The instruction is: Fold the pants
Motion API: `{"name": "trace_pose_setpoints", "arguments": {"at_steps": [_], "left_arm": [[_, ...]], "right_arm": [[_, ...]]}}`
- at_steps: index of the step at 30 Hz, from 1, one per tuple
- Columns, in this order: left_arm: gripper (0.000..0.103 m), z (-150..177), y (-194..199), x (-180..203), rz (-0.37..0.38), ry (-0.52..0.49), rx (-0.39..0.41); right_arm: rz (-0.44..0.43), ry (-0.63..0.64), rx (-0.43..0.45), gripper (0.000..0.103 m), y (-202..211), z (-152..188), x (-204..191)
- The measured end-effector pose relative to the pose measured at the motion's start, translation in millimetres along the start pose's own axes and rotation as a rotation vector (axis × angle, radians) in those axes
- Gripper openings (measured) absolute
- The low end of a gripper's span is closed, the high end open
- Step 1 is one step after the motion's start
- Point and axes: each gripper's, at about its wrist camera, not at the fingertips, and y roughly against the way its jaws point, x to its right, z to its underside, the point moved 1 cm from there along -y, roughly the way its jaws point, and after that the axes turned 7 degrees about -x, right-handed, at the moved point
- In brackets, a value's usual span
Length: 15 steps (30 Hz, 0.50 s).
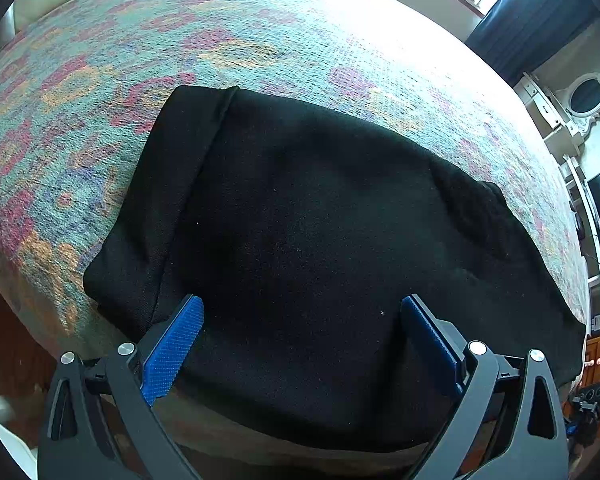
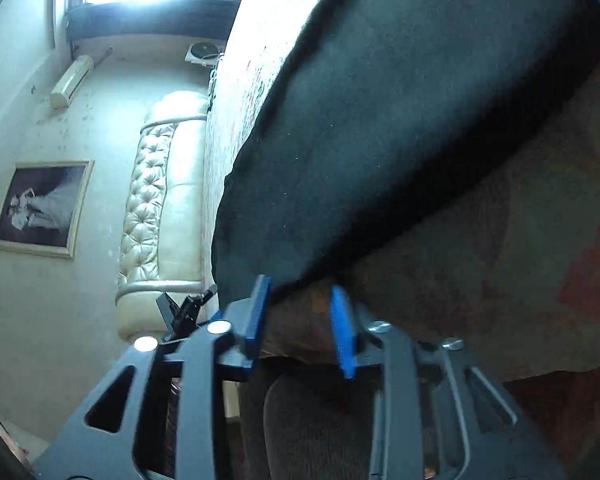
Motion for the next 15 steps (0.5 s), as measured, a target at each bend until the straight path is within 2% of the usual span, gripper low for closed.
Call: {"name": "trace_pose_setpoints", "arguments": {"at_steps": [2, 4, 6, 8, 9, 12, 15], "left_arm": [[0.098, 0, 0, 0, 0.001, -0.001, 0.000], [0.098, 1, 0, 0, 0.003, -0.001, 0.000], [0.098, 2, 0, 0, 0.002, -0.002, 0.001], [0.098, 2, 0, 0, 0.003, -0.002, 0.002], [0.098, 3, 0, 0, 0.003, -0.002, 0.002], [0.098, 4, 0, -1, 0.003, -0.005, 0.003], [0.098, 3, 1, -2, 0.006, -0.010, 0.002]], "right_arm": [[0.025, 0.082, 0.042, 0.051, 38, -10, -12], [0.099, 0.136, 0.153, 0.054, 92, -25, -17], [0.157, 0.149, 0.277, 0.059, 149, -43, -12], [0.246, 0.132, 0.384, 0.066, 203, -61, 5], [0.283, 0.107, 0.421, 0.066, 226, -70, 19], [0.392, -0.019, 0.480, 0.067, 276, -88, 70], [0.409, -0.089, 0.454, 0.067, 290, -93, 114]]}}
